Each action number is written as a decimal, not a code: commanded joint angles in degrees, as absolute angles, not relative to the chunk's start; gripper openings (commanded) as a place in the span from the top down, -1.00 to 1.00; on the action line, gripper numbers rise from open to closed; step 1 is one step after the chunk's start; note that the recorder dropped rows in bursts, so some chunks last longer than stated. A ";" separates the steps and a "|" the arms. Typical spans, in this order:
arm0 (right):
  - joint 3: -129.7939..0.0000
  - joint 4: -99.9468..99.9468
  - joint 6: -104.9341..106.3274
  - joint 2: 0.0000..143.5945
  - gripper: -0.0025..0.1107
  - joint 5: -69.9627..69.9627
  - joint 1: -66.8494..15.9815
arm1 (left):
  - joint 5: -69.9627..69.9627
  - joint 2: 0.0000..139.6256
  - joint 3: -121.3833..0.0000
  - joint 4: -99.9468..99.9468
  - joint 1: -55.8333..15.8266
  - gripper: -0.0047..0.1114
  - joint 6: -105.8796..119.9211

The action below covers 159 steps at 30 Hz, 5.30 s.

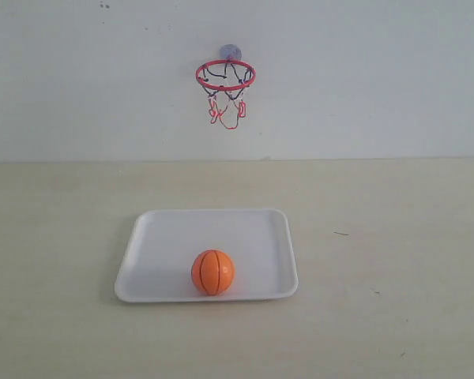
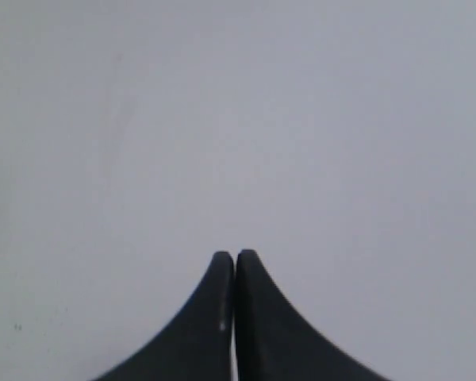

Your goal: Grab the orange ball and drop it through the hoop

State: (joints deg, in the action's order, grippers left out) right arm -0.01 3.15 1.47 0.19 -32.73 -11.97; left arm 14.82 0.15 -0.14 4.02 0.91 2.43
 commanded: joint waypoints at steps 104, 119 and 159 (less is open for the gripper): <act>-96.08 8.41 -3.08 124.46 -0.44 46.17 -40.00 | 14.60 0.00 0.00 4.55 1.09 0.85 2.68; -96.08 8.65 -7.38 126.40 0.54 42.32 -39.90 | 14.60 0.00 0.00 4.55 1.09 0.85 2.68; -96.08 -13.78 5.25 103.33 0.96 55.87 -20.77 | 14.60 0.00 0.00 4.55 1.09 0.85 2.68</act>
